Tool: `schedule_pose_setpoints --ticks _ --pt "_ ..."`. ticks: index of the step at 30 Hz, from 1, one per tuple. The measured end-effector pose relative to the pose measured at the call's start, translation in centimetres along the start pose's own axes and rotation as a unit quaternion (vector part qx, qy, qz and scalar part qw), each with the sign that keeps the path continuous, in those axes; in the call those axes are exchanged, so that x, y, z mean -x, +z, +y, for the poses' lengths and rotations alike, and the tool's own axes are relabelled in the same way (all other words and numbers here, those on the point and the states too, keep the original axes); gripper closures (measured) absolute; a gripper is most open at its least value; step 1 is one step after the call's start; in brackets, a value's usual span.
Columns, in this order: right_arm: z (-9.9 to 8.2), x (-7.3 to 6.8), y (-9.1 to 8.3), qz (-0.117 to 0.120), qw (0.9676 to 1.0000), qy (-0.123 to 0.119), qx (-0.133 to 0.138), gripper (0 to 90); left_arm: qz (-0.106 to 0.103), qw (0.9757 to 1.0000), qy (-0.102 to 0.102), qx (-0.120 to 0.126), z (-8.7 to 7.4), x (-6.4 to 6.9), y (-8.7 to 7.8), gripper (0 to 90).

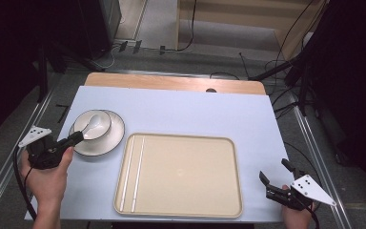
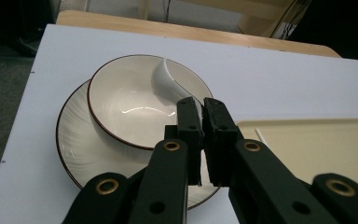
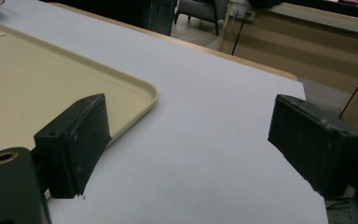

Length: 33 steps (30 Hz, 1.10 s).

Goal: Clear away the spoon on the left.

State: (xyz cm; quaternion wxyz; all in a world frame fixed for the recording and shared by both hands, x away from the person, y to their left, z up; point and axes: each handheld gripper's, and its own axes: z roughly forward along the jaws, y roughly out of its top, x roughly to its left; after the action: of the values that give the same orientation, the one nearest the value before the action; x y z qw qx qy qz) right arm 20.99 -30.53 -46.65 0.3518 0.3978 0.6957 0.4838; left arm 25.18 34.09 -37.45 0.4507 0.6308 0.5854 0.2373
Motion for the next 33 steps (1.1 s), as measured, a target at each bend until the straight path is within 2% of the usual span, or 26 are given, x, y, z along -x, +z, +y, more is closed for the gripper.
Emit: schedule_pose_setpoints --ticks 8,17,24,33 --pt "0.0 0.0 0.0 0.0 1.0 0.0 0.0 13.0 -0.009 0.9998 0.006 0.015 0.5 0.7 -0.8 86.7" --pt "0.0 0.0 -0.2 -0.002 1.0 0.0 0.004 13.0 -0.036 0.9986 0.019 0.033 1.1 2.6 -1.5 86.7" --pt "0.1 0.0 -0.2 -0.002 1.0 0.0 0.005 13.0 -0.065 0.9969 0.032 0.03 0.8 4.5 -0.8 86.7" --pt "0.1 0.0 -0.2 -0.001 1.0 0.0 0.003 13.0 -0.099 0.9941 0.041 0.012 -0.3 7.0 1.1 86.7"
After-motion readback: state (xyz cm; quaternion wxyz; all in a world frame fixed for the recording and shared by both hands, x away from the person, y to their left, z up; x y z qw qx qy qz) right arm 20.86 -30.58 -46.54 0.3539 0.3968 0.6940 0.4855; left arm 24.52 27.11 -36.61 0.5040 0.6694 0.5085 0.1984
